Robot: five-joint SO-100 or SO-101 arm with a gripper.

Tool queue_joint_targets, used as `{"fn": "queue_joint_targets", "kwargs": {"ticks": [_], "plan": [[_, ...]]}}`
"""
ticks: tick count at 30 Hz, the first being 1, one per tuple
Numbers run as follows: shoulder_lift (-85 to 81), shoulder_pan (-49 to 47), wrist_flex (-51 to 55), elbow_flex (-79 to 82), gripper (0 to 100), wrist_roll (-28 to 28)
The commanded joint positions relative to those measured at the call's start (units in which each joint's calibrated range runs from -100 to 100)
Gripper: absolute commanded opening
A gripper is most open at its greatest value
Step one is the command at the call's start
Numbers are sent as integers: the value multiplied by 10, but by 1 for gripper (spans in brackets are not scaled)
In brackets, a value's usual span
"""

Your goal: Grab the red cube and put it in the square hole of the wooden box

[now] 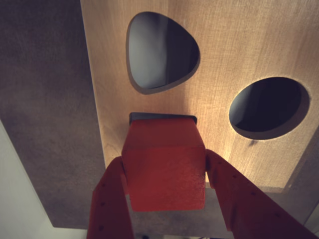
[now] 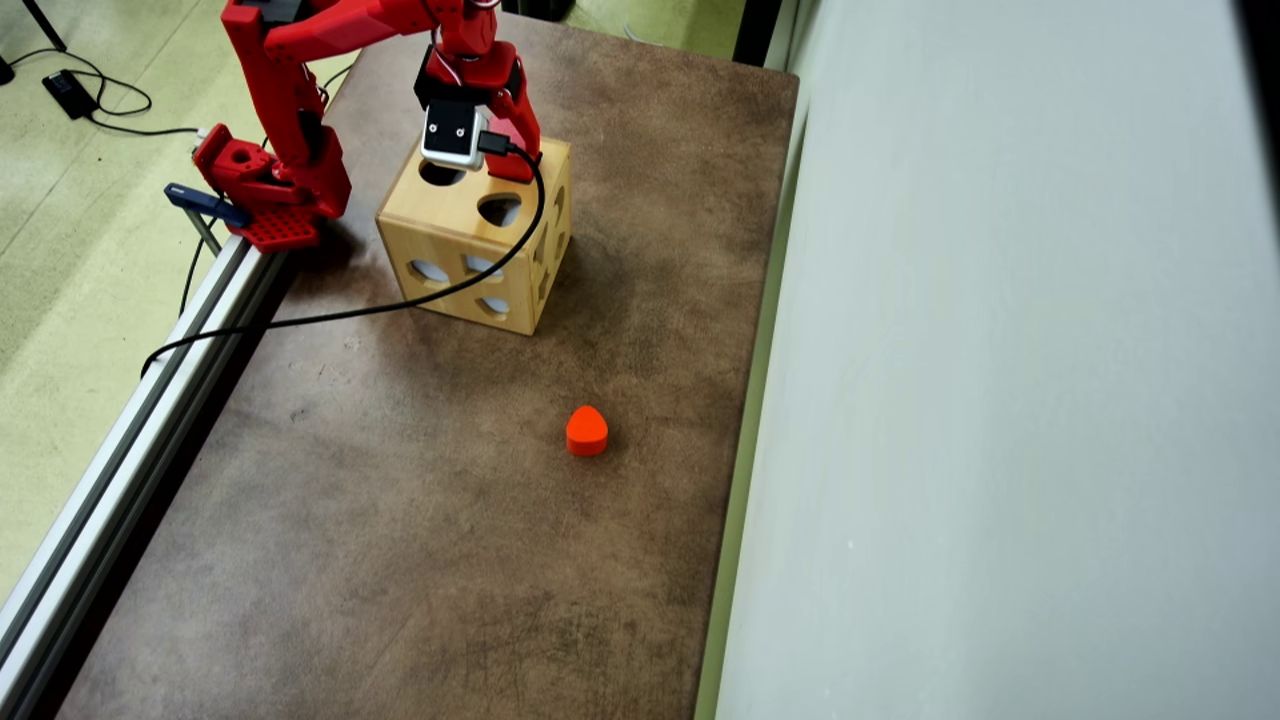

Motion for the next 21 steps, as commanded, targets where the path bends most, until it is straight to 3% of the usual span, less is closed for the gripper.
{"fn": "queue_joint_targets", "kwargs": {"ticks": [1, 21], "plan": [[-7, 35, 3, -22, 2, -1], [6, 37, 4, -18, 2, 3]]}}
